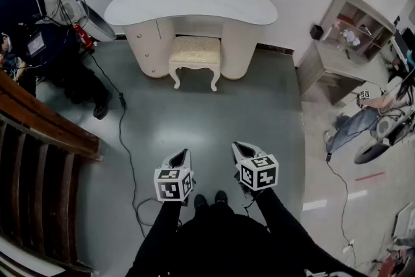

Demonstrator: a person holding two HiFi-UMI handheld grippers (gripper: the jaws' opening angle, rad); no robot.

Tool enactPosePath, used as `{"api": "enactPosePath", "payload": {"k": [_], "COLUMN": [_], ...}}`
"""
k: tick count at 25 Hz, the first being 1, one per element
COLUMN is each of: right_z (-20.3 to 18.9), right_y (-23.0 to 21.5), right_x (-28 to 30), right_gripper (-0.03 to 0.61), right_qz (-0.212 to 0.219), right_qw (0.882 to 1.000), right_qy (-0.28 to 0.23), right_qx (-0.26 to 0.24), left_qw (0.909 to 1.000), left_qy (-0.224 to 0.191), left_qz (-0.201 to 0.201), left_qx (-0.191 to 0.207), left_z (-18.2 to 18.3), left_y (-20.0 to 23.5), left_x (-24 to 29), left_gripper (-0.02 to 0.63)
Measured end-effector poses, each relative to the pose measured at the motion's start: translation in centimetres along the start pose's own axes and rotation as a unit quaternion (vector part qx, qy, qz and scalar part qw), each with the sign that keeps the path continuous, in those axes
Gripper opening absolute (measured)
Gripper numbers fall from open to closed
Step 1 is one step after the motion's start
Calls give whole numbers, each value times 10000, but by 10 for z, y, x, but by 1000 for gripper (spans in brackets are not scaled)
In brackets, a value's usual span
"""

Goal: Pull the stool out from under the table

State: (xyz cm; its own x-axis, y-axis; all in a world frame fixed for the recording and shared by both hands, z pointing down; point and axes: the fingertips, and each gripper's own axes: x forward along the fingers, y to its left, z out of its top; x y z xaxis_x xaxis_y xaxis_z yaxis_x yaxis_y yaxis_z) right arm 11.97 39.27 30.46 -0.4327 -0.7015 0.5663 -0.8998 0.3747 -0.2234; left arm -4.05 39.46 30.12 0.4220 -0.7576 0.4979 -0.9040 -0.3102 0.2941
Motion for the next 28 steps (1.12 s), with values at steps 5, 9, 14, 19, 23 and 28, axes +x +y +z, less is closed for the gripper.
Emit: {"api": "enactPosePath", "payload": {"k": [5, 9, 14, 19, 23, 28], "right_z": [9, 8, 2, -10, 1, 12], "right_y": [3, -2, -11, -30, -49, -70], "right_x": [1, -2, -4, -5, -10, -15], "right_gripper": [3, 3, 3, 3, 3, 3], "right_qz": [-17, -4, -49, -6, -127, -126], "right_qw": [10000, 10000, 10000, 10000, 9999, 9996], "right_qy": [-86, -76, -57, 1, -108, -271], "right_qx": [-1, -12, -40, 86, 46, 7], "left_qw": [10000, 10000, 10000, 9996, 9993, 9986], "left_qy": [34, 45, 63, 104, -2, -195], "left_qz": [-18, 27, 36, 232, 362, 472], "left_qx": [10, -21, -37, -82, -15, 118], "left_z": [-2, -4, -6, -6, 7, 28], "left_y": [4, 1, -2, 1, 0, -5], "left_x": [5, 9, 13, 16, 20, 23], "left_gripper": [8, 8, 8, 8, 8, 8]}}
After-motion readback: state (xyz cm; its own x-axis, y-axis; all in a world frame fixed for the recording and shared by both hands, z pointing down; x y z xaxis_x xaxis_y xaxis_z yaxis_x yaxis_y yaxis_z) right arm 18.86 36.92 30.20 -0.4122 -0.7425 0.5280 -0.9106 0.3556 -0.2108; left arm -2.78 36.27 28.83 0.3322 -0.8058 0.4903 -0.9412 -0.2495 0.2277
